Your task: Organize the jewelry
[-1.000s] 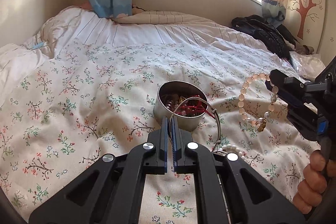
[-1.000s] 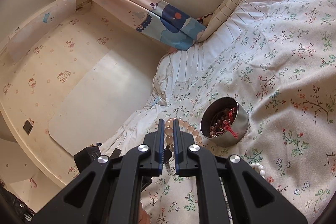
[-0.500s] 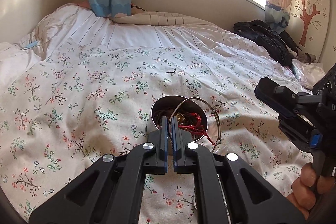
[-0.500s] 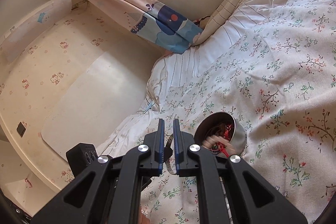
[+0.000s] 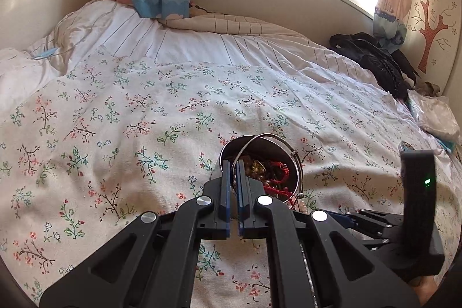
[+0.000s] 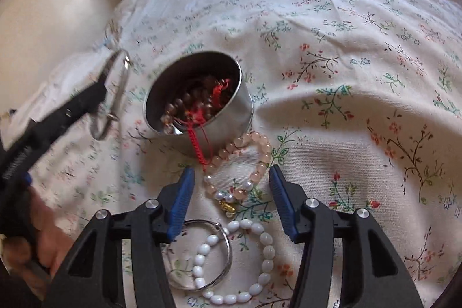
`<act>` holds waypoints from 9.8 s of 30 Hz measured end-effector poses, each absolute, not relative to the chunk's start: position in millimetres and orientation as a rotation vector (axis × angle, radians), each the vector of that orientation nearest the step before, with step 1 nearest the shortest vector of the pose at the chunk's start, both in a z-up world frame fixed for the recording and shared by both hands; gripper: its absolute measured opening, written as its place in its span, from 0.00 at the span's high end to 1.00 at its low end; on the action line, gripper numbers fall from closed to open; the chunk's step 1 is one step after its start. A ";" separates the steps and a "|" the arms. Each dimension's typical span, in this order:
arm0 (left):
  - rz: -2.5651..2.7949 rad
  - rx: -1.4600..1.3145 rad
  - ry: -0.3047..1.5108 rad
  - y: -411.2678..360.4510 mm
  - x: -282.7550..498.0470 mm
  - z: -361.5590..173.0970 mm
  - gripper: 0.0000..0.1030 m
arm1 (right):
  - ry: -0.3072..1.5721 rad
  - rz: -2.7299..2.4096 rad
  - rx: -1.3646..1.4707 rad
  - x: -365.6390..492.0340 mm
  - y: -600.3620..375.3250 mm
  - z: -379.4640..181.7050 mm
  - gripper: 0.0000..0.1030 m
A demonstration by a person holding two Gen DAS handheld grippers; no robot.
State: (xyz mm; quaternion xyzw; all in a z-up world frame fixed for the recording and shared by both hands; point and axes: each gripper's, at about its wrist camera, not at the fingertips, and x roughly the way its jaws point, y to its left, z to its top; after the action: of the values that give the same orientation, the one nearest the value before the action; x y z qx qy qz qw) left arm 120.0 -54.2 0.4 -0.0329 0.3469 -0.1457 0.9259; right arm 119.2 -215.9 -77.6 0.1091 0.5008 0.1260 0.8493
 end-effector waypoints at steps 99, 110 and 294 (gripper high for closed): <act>-0.182 0.437 0.950 -92.9 60.9 -66.9 0.40 | 1.053 -0.086 -0.002 49.1 -239.3 -76.3 0.23; -0.111 0.334 0.933 -60.2 64.8 -53.5 0.40 | 0.976 -0.010 0.051 39.4 -234.8 -60.3 0.22; -0.126 0.155 0.726 -23.3 3.1 9.2 0.07 | 0.710 -0.007 0.228 -28.0 -232.9 0.3 0.08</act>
State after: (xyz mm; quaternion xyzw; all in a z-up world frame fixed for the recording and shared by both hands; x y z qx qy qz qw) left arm 3.1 -23.3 9.2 0.0757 0.3543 -0.0617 0.9300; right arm -28.0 -232.9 0.3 0.1115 0.3470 -0.0034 0.9312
